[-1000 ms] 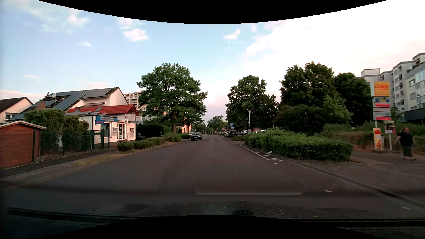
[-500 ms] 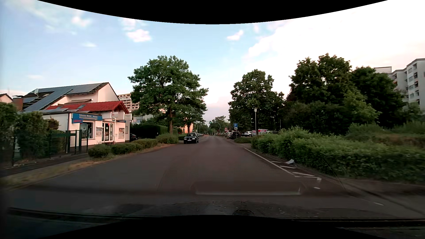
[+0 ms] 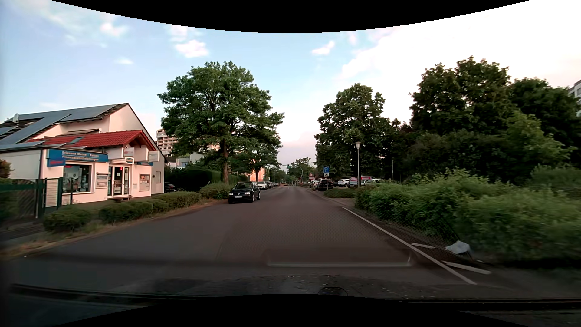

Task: Follow the waypoints while adhering to traffic rules and regulations

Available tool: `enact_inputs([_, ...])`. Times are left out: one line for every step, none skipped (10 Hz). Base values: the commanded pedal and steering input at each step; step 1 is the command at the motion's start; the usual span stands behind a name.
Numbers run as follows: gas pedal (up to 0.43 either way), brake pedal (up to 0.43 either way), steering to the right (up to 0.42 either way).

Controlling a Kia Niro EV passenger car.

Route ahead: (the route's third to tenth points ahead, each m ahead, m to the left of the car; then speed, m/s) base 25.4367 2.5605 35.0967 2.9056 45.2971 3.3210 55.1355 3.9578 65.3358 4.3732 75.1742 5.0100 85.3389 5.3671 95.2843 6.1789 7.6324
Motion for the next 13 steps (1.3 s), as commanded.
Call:
enact_inputs([0.039,0.0,-0.012])
enact_inputs([0.039,0.0,-0.012])
enact_inputs([0.039,0.0,-0.012])
enact_inputs([0.039,0.0,-0.012])
enact_inputs([0.039,0.0,-0.013])
enact_inputs([0.039,0.0,-0.014])
enact_inputs([0.039,0.0,-0.016])
enact_inputs([0.039,0.0,-0.016])
enact_inputs([0.039,0.0,-0.016])
enact_inputs([0.039,0.0,-0.016])
enact_inputs([0.039,0.0,-0.016])
enact_inputs([0.039,0.0,-0.016])
enact_inputs([0.039,0.0,-0.016])
